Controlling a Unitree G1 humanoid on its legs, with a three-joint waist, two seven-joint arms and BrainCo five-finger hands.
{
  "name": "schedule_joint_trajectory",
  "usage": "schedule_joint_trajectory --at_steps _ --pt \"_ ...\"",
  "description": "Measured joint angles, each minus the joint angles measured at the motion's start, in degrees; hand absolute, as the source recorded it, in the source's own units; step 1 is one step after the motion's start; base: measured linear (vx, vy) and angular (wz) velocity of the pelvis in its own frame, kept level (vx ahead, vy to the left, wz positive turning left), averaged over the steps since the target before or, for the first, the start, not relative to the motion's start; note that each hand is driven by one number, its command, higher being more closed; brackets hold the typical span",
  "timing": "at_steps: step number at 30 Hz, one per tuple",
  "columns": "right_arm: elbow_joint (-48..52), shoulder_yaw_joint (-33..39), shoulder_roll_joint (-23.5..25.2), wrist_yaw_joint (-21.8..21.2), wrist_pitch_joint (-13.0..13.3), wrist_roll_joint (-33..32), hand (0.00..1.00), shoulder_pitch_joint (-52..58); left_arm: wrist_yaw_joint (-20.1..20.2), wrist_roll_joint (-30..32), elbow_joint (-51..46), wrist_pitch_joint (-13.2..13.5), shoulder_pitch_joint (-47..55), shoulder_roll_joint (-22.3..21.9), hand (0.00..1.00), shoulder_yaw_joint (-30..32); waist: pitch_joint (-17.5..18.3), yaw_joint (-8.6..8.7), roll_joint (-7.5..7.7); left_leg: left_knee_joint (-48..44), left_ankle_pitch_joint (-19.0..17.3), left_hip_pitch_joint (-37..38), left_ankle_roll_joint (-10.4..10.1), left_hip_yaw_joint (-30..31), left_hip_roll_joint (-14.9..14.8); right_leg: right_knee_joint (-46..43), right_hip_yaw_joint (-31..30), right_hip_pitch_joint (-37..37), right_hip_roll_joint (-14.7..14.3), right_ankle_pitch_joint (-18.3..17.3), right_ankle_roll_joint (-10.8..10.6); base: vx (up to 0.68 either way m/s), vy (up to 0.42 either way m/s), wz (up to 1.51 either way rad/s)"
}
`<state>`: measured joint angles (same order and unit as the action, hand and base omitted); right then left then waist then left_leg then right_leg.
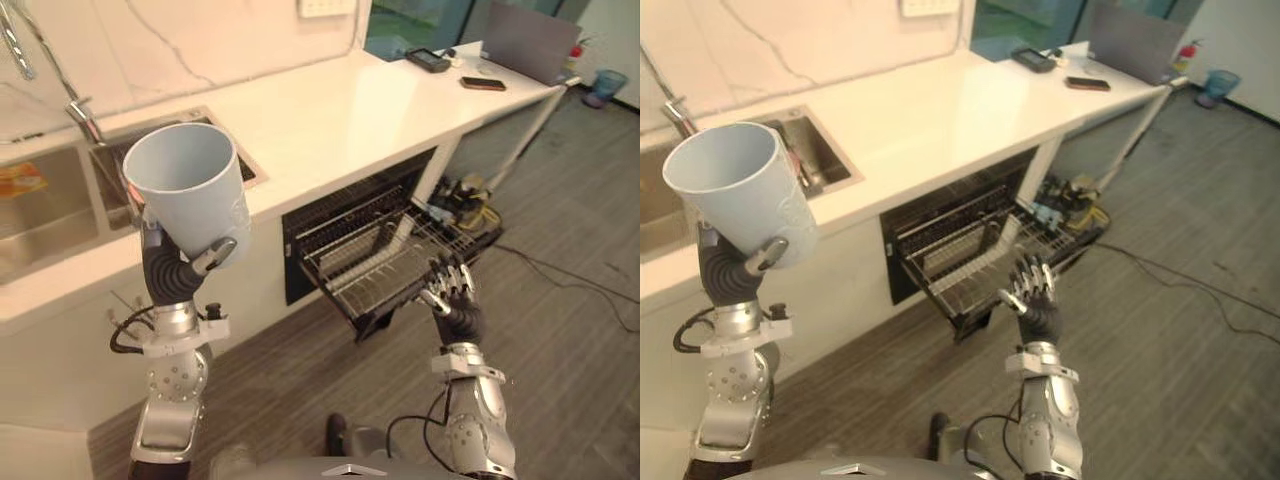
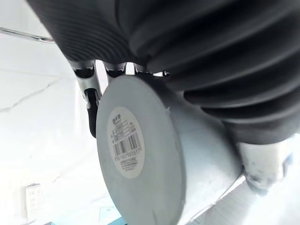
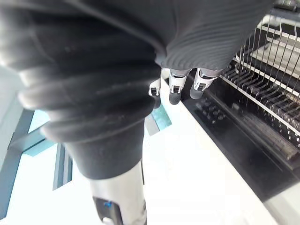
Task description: Walk over to the sink, pick up the cup, carry it to the dishwasher, place the cup inside the dishwasher, then close the dishwasher door
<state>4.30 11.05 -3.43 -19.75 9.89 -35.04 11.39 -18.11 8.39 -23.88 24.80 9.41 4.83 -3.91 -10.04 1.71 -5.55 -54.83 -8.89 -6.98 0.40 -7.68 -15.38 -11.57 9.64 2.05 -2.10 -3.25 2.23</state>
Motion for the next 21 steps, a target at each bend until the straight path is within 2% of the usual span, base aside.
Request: schedule_joint_trajectory --at_steps 1,2,3,4,5,6,8,9,10,11,13,16,19,21 --pt "-0.11 0.04 -0.29 -0.75 0.00 0.03 0.00 0.00 0.39 -0.52 -0.11 0.04 0.77 -0.04 1.00 0.05 0.14 -0.60 -0.86 -0.03 -2.05 -0.50 -1.08 0.83 0.88 0.58 -0.61 -1.04 -0.17 -0.15 0.25 0.20 0.039 -0.60" --pt "-0.19 0.14 -0.47 -1.52 0.09 0.02 0.00 0.00 1.49 -0.85 -0.25 0.12 1.60 -0.18 1.00 -0.03 0.16 -0.90 -1.41 5.08 -6.02 -1.08 -1.96 1.51 4.01 1.57 -1.49 -2.43 0.55 -0.19 0.29 0.19 0.053 -0.41" --pt "-0.15 0.07 -0.47 -1.53 0.25 0.03 0.00 0.00 2.44 -0.79 -0.29 0.13 1.82 -0.40 1.00 -0.60 0.17 -0.73 -1.00 15.47 -7.99 -1.03 -2.47 1.69 7.67 2.77 -1.76 -3.54 1.90 -0.19 0.28 0.23 0.053 -0.28" --pt "-0.08 -0.32 -0.53 -1.47 0.44 0.12 0.00 0.03 2.95 -0.79 -0.34 0.12 1.88 -0.71 1.00 -1.22 0.18 -0.60 -0.72 26.22 -7.11 -0.94 -3.20 2.59 10.46 3.28 -1.88 -4.24 2.81 -0.26 0.17 0.18 0.039 -0.08" --pt "-0.08 -0.41 -0.56 -1.35 0.43 0.18 0.00 0.05 3.32 -0.78 -0.33 0.12 1.93 -0.84 1.00 -1.41 0.14 -0.52 -0.67 30.32 -5.77 -1.06 -3.63 3.35 11.34 3.26 -1.95 -4.53 2.98 -0.52 -0.12 0.19 0.054 -0.05" --pt "-0.10 -1.01 -0.56 -0.81 0.43 0.17 0.00 0.17 3.56 -0.78 -0.24 0.03 2.21 -0.90 1.00 -1.74 0.04 -0.55 -0.58 36.03 -2.52 -1.06 -4.07 4.39 12.06 2.91 -2.16 -5.44 3.18 -1.47 -0.53 0.20 0.077 -0.09" --pt "-0.11 -2.26 -0.63 -0.64 0.56 0.08 0.00 0.12 3.61 -0.81 -0.14 0.00 2.35 -0.89 1.00 -1.77 -0.06 -0.68 -0.26 40.02 1.21 -0.01 -4.31 4.62 12.13 1.56 -2.54 -6.34 3.62 -3.06 -1.57 0.20 0.099 -0.14" --pt "-0.10 -3.11 -0.78 -0.17 1.01 -0.02 0.00 0.06 3.72 -0.82 -0.18 0.04 2.29 -0.88 1.00 -1.77 -0.01 -0.80 -0.17 41.58 3.49 0.37 -4.02 4.60 12.15 0.20 -2.97 -6.46 4.01 -4.40 -2.15 0.22 0.145 -0.20" --pt "-0.11 -4.40 -1.78 0.52 1.34 -0.13 0.00 -0.14 4.39 -0.84 -0.14 0.03 2.14 -0.85 1.00 -1.73 0.15 -0.91 -0.41 43.08 9.01 1.48 -3.47 4.28 12.28 -1.56 -3.86 -6.47 4.33 -6.12 -3.89 0.24 0.168 -0.25" --pt "-0.17 -4.87 -1.84 0.68 1.34 -0.17 0.00 -0.24 4.79 -0.86 -0.13 0.02 2.05 -0.77 1.00 -1.68 0.17 -1.20 -0.29 43.56 10.59 1.89 -1.78 4.14 12.70 -1.87 -4.32 -6.48 4.62 -6.60 -4.35 0.23 0.203 -0.32" --pt "-0.41 -6.57 -1.46 1.36 1.16 -1.21 0.00 -0.66 6.27 -0.96 -0.14 -0.52 1.51 0.04 1.00 -0.73 1.90 -1.48 1.91 47.11 10.95 3.29 -0.16 2.10 15.35 -1.03 -4.85 -6.03 7.68 -7.04 -6.29 0.28 0.239 -0.21" --pt "-0.68 -6.47 0.05 1.12 0.26 -1.16 0.00 -2.61 7.46 -1.63 -0.15 -1.84 1.39 0.92 1.00 0.80 2.72 -2.66 4.26 50.24 11.38 5.48 1.57 -0.77 17.03 1.37 -3.08 -6.64 10.30 -5.98 -7.90 0.20 0.129 -0.33" --pt "-0.77 -6.96 0.76 0.94 -0.52 -1.17 0.00 -4.51 8.16 -2.31 -0.33 -2.41 1.14 0.91 1.00 1.67 3.13 -3.13 4.85 50.21 9.94 5.73 2.10 -2.02 17.50 2.64 -0.85 -6.82 11.29 -5.06 -8.15 0.13 0.065 -0.34" --pt "-0.80 -8.35 0.66 -0.08 -1.57 -1.17 0.00 -4.72 8.54 -2.63 -0.33 -3.15 0.98 0.56 1.00 1.42 3.25 -2.91 4.76 50.17 9.22 6.09 2.34 -2.28 17.86 -0.29 -0.30 -5.61 11.84 -5.06 -8.18 0.08 0.044 -0.15"
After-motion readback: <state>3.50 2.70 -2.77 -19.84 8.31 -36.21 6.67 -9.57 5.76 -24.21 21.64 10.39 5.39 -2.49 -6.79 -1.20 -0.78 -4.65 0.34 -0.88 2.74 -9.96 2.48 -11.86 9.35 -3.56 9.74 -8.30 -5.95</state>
